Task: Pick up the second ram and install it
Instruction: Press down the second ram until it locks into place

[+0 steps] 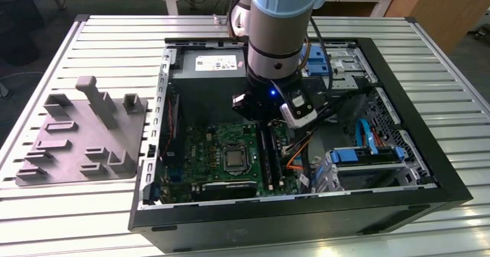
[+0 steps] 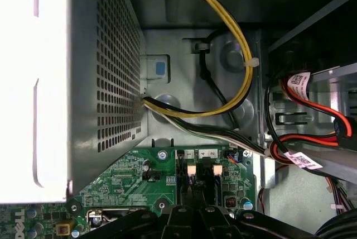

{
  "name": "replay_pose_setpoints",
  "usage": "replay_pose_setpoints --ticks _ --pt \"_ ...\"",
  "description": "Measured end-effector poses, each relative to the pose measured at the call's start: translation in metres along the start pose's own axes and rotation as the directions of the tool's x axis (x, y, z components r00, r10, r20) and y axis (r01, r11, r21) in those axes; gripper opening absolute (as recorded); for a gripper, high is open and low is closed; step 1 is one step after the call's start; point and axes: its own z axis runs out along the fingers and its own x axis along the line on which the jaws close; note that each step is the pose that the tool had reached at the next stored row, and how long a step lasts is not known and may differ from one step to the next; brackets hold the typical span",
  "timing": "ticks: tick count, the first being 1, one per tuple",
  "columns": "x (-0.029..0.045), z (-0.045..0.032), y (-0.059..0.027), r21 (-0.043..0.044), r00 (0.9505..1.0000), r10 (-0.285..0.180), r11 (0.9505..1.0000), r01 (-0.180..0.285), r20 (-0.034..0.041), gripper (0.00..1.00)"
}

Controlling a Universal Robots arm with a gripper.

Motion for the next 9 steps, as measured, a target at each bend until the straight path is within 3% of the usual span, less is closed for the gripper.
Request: replay_pose_setpoints --ticks 4,9 --pt "-0.0001 -0.0021 0.0002 -0.0009 1.0000 0.000 1.0000 0.000 0.0004 0.10" --pt "-0.0004 -0.0194 0.0009 0.0001 1.0000 0.000 1.0000 0.000 0.0000 0.10"
